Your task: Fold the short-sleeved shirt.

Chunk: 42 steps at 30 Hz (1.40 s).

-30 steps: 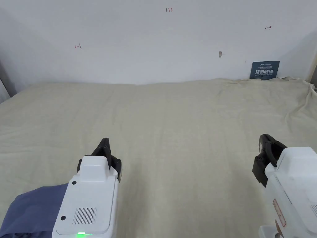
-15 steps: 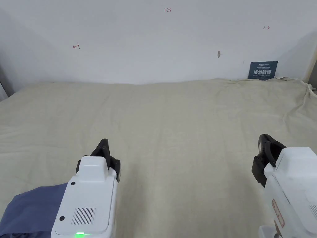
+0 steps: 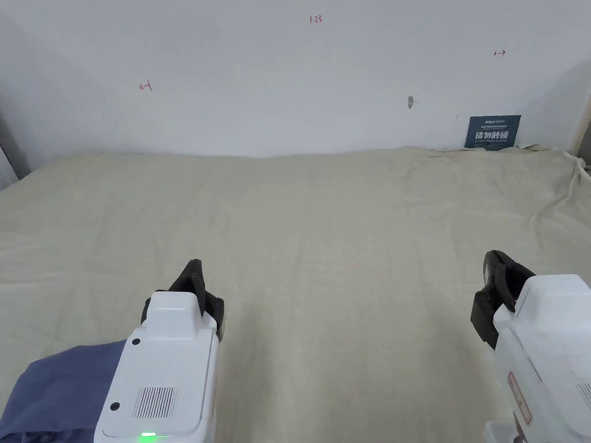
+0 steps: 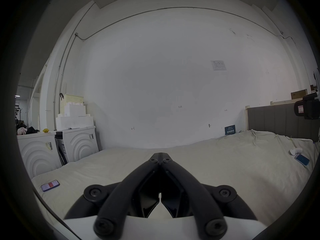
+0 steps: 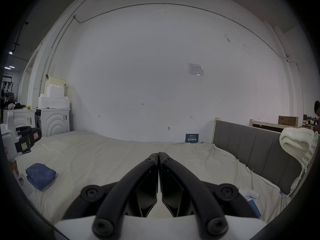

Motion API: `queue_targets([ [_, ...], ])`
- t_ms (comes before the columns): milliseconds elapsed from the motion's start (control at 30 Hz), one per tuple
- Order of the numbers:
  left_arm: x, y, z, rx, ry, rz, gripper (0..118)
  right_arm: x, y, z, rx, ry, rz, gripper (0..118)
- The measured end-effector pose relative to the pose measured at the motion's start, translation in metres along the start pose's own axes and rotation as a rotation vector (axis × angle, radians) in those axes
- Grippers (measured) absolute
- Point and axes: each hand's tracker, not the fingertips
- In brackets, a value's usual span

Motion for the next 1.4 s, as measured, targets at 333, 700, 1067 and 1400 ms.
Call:
queue_targets([
  [333, -0.0008, -0.0003, 0.0006, 0.0, -0.011, 0.008, 0, -0.001, 0.0001, 0.0011, -0.002, -0.006, 0.004, 4],
  [700, -0.006, 0.0019, 0.0002, -0.013, -0.045, 0.059, 115, 0.001, 0.0015, 0.0043, -0.007, 0.008, -0.028, 96],
  [1067, -0.004, 0.0034, 0.0036, 0.004, -0.046, 0.043, 118, -0.0021, 0.0027, 0.0061, 0.001, 0.015, -0.034, 112],
  [1400, -0.0052, 0.0071, 0.0047, 0.013, -0.04, 0.051, 118, -0.0028, 0.0033, 0.0081, 0.007, 0.008, -0.035, 112],
])
